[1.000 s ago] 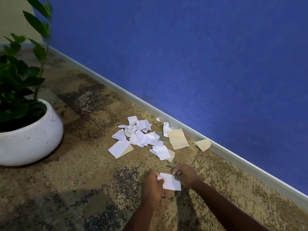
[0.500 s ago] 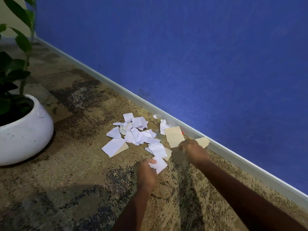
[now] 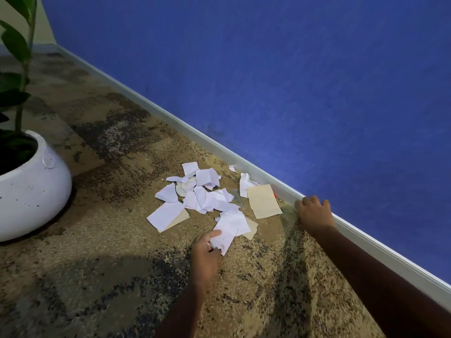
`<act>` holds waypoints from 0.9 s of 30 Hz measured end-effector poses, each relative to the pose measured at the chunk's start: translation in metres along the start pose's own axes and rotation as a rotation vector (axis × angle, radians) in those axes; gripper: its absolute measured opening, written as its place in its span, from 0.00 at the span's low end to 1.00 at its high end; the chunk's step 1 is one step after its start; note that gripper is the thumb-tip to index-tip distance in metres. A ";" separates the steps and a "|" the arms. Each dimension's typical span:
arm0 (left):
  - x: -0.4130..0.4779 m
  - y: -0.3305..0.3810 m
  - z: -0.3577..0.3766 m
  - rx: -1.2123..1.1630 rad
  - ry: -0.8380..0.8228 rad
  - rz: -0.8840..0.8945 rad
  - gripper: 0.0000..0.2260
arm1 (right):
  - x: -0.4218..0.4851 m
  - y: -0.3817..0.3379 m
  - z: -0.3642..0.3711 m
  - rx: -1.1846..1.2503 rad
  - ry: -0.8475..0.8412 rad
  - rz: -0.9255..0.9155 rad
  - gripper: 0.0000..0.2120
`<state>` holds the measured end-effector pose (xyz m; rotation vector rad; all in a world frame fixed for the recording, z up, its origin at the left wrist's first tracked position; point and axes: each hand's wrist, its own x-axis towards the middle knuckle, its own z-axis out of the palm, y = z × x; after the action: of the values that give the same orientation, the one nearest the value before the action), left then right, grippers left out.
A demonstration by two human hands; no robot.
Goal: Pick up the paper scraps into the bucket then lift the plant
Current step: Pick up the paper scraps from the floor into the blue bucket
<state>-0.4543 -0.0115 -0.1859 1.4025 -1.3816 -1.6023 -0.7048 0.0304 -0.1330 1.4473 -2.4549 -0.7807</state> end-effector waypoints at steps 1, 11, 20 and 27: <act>0.000 -0.001 0.000 -0.017 -0.006 -0.005 0.16 | 0.000 0.000 -0.002 0.039 -0.001 0.023 0.16; 0.000 0.004 -0.006 -0.233 -0.057 -0.111 0.19 | 0.026 -0.052 -0.025 1.277 -0.250 0.342 0.25; -0.006 0.006 -0.019 -0.336 -0.066 -0.165 0.21 | 0.017 -0.083 -0.029 1.559 -0.037 0.346 0.17; 0.005 0.006 -0.047 -0.368 0.086 -0.212 0.19 | -0.008 -0.096 -0.038 1.876 -0.426 0.177 0.26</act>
<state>-0.4124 -0.0328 -0.1776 1.4051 -0.8554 -1.7975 -0.6124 -0.0126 -0.1502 1.1244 -3.4144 1.9990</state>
